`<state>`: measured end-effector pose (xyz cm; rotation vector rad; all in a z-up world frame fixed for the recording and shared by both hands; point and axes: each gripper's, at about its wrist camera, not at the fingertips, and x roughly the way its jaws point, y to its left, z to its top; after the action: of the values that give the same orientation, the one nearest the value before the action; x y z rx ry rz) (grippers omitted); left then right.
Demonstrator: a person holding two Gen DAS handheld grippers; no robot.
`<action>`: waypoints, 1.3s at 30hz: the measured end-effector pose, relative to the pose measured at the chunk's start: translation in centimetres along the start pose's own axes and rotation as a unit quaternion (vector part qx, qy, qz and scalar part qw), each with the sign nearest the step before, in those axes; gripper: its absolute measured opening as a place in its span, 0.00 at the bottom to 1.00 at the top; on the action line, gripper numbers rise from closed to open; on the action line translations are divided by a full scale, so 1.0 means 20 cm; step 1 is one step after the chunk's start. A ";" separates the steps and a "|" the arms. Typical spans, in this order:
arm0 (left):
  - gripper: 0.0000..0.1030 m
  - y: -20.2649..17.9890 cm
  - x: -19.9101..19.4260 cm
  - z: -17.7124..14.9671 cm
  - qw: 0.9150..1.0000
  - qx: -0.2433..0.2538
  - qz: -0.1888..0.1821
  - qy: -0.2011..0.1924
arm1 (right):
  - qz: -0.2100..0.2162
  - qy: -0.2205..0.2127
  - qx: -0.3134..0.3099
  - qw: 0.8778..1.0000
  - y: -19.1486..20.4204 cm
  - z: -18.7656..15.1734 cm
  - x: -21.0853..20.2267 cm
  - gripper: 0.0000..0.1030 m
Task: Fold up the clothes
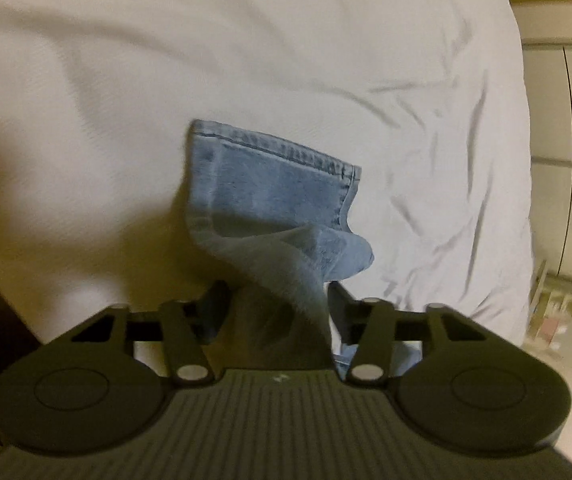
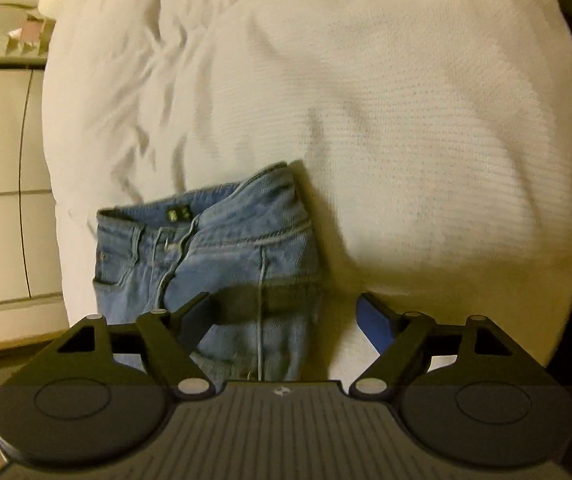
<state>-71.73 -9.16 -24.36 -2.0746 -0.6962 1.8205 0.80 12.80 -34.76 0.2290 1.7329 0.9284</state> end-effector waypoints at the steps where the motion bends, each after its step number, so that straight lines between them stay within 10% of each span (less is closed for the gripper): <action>1: 0.14 -0.03 0.00 0.01 1.000 0.015 0.008 -0.002 | 0.013 -0.004 0.004 1.000 0.00 0.00 0.02 0.61; 4: 0.03 -0.13 0.00 0.02 0.997 0.066 0.035 -0.013 | 0.016 -0.004 -0.032 0.999 0.13 0.00 0.05 0.21; 6: 0.03 -0.24 -0.04 0.05 0.993 0.105 0.048 -0.030 | 0.020 -0.011 -0.072 0.997 0.29 -0.01 -0.01 0.12; 17: 0.00 -1.10 -0.64 0.47 0.958 0.234 -0.048 -0.156 | 0.202 0.012 -0.231 0.952 1.76 -0.14 -0.08 0.10; 24: 0.00 -1.57 -1.37 0.47 0.905 0.285 -0.150 -0.277 | 0.348 -0.012 -0.303 0.887 2.70 -0.33 -0.23 0.10; 31: 0.00 -1.40 -1.68 0.22 0.883 0.282 -0.203 -0.315 | 0.466 -0.049 -0.354 0.809 3.02 -0.39 -0.74 0.10; 34: 0.00 -1.23 -1.47 0.01 0.894 0.306 -0.180 -0.274 | 0.462 -0.060 -0.323 0.823 2.73 -0.24 -0.82 0.09; 39: 0.01 -0.79 -0.82 -0.34 0.932 0.310 -0.093 -0.161 | 0.322 -0.068 -0.244 0.912 1.86 0.13 -0.71 0.09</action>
<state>-68.97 -4.01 -1.42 -1.2809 -0.3063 1.9591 -2.25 30.91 0.56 0.5362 1.2447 1.7487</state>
